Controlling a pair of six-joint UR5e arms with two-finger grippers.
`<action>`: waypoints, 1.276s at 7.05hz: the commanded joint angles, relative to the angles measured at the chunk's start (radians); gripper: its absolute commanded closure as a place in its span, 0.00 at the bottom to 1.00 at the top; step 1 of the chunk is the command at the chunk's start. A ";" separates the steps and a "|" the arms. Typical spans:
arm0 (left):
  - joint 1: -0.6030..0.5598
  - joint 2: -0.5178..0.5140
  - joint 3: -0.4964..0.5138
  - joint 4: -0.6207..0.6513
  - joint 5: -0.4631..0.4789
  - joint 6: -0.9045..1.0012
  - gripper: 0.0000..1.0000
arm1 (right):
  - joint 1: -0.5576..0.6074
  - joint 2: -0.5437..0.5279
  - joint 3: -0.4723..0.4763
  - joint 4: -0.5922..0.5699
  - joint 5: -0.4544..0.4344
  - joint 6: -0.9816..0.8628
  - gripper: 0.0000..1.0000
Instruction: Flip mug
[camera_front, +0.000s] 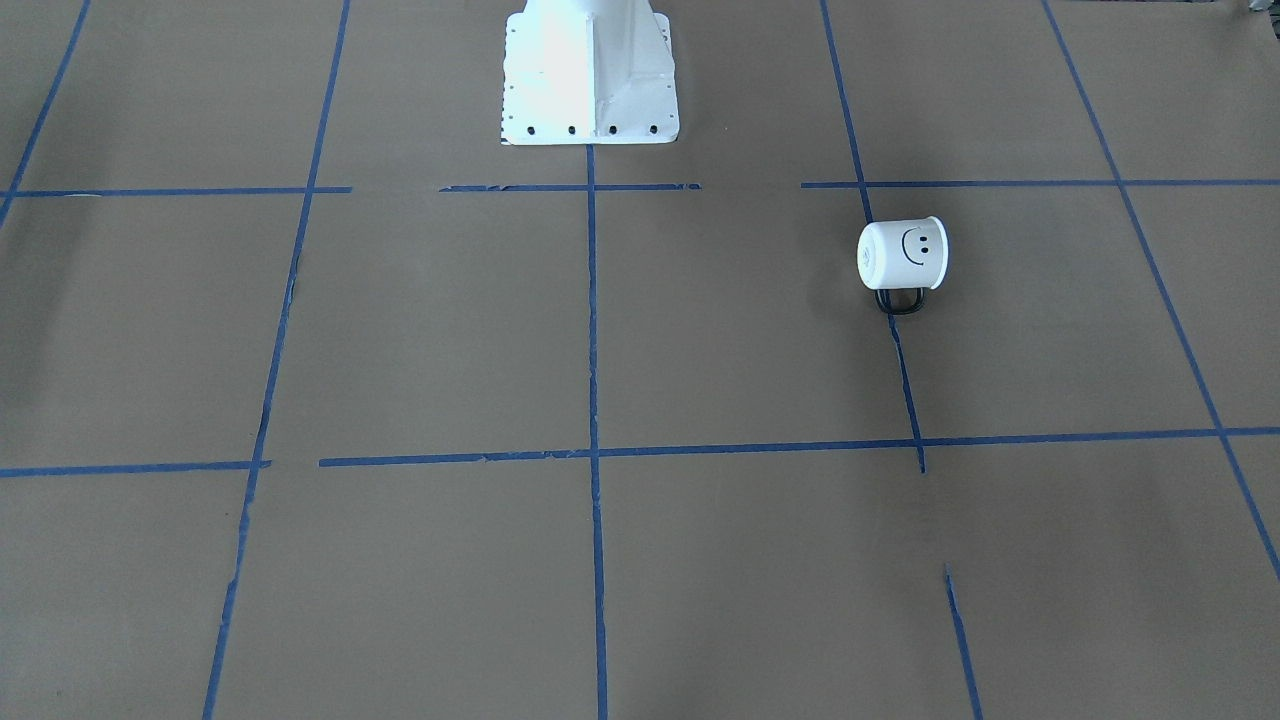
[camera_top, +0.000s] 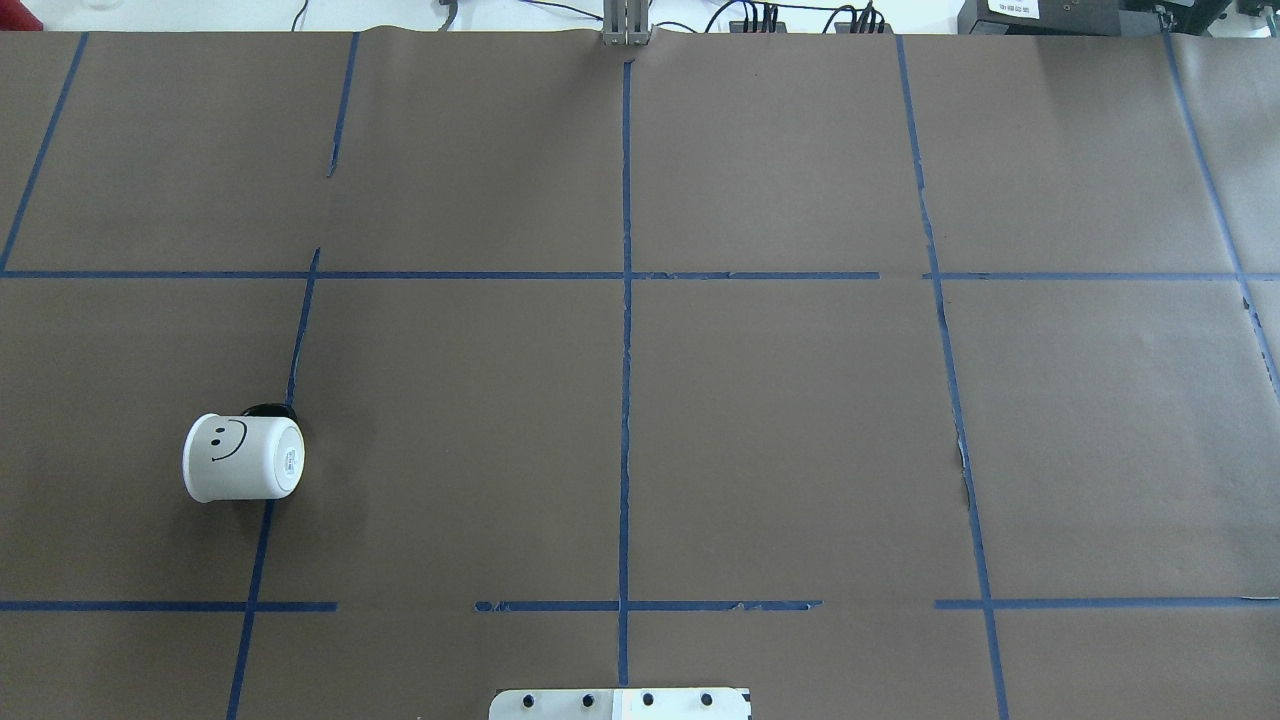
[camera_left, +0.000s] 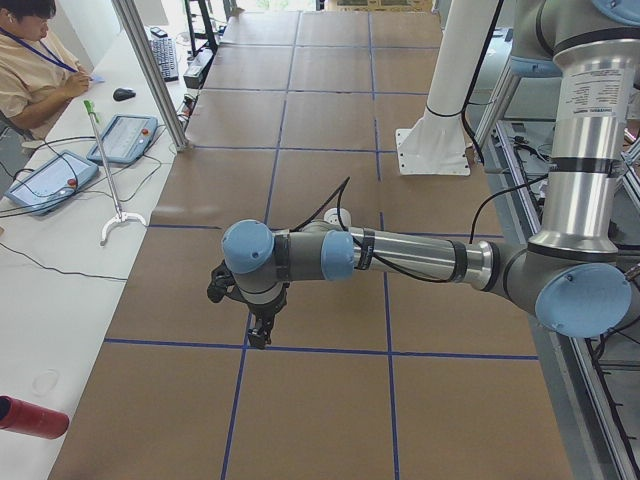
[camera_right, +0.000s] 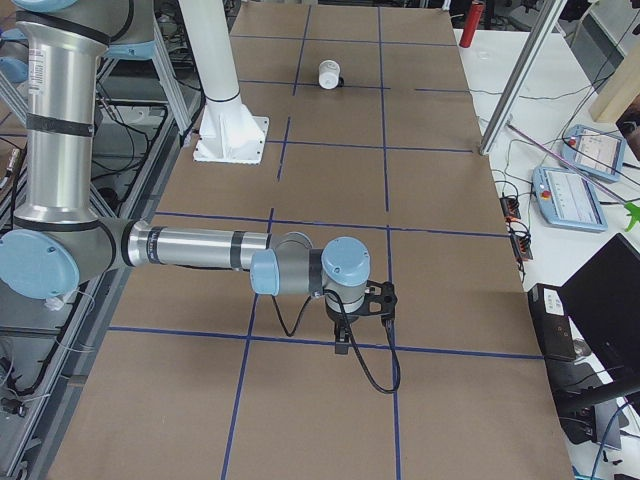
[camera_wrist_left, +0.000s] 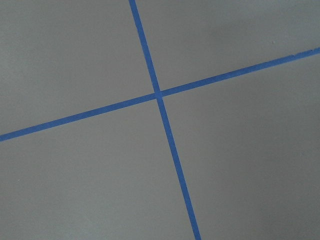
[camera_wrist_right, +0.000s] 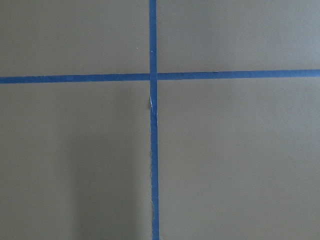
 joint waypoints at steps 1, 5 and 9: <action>-0.017 -0.004 -0.007 0.005 0.008 0.002 0.00 | 0.000 0.000 0.000 0.000 0.000 0.000 0.00; -0.004 -0.076 -0.026 0.000 0.342 0.014 0.00 | 0.000 0.000 0.000 0.000 0.000 0.000 0.00; -0.005 -0.092 0.063 -0.134 0.244 -0.252 0.00 | 0.000 0.000 0.000 0.000 0.000 0.000 0.00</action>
